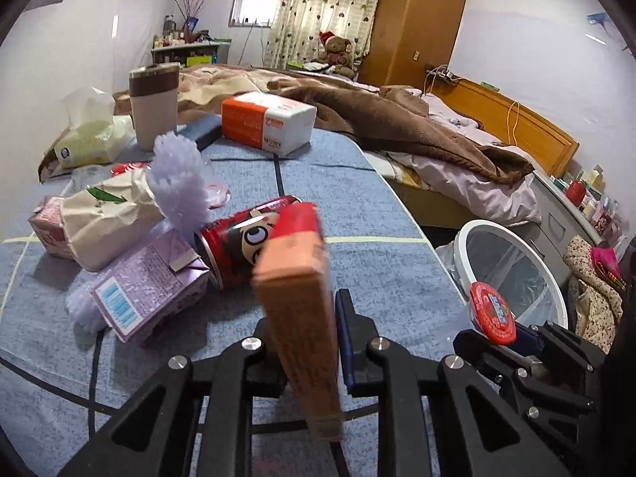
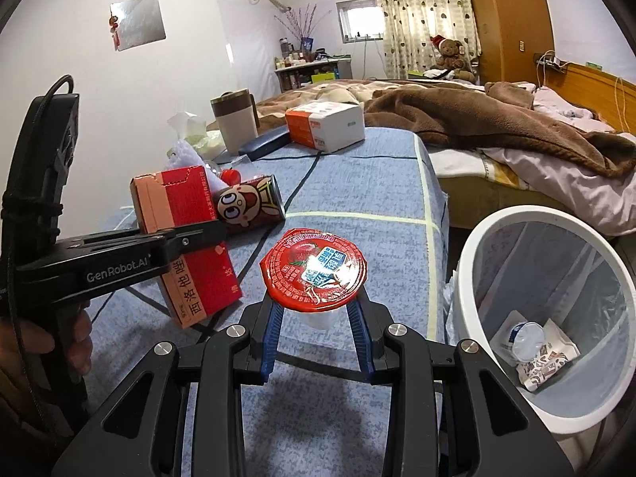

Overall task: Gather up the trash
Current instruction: 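Grasp the red-and-orange medicine box with the left tool, then move both tools over the bin and release the box and jelly cup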

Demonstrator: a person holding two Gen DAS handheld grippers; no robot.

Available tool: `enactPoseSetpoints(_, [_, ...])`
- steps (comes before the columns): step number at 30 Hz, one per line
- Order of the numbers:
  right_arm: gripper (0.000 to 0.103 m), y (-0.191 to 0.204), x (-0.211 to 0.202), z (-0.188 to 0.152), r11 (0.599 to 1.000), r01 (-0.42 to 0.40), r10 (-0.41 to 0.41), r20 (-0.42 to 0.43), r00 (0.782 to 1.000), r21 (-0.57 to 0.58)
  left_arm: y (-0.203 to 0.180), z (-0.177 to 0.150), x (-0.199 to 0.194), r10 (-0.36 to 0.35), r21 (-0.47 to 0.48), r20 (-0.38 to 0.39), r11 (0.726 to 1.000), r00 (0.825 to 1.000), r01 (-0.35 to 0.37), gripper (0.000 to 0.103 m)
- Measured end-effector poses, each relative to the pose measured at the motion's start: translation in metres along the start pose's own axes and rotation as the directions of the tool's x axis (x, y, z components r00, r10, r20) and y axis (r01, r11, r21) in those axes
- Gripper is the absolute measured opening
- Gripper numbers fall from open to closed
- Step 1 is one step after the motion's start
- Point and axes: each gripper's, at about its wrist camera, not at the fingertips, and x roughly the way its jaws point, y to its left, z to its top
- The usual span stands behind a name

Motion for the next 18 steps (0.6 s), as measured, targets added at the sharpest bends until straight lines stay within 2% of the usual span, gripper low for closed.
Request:
enactPoseSetpoints(6, [0.033, 0.0, -0.006, 0.001, 1.0, 0.004, -0.004, 0.017, 1.0, 0.01, -0.012, 0.001, -0.015, 0.013, 0.05, 0.039, 0.999, 0.999, -0.015, 0.018])
enactPoseSetpoints(18, [0.033, -0.013, -0.035, 0.005, 0.998, 0.041, -0.044, 0.079, 0.996, 0.041, -0.042, 0.01, -0.038, -0.038, 0.106, 0.086, 0.994, 0.996, 0.029, 0.018])
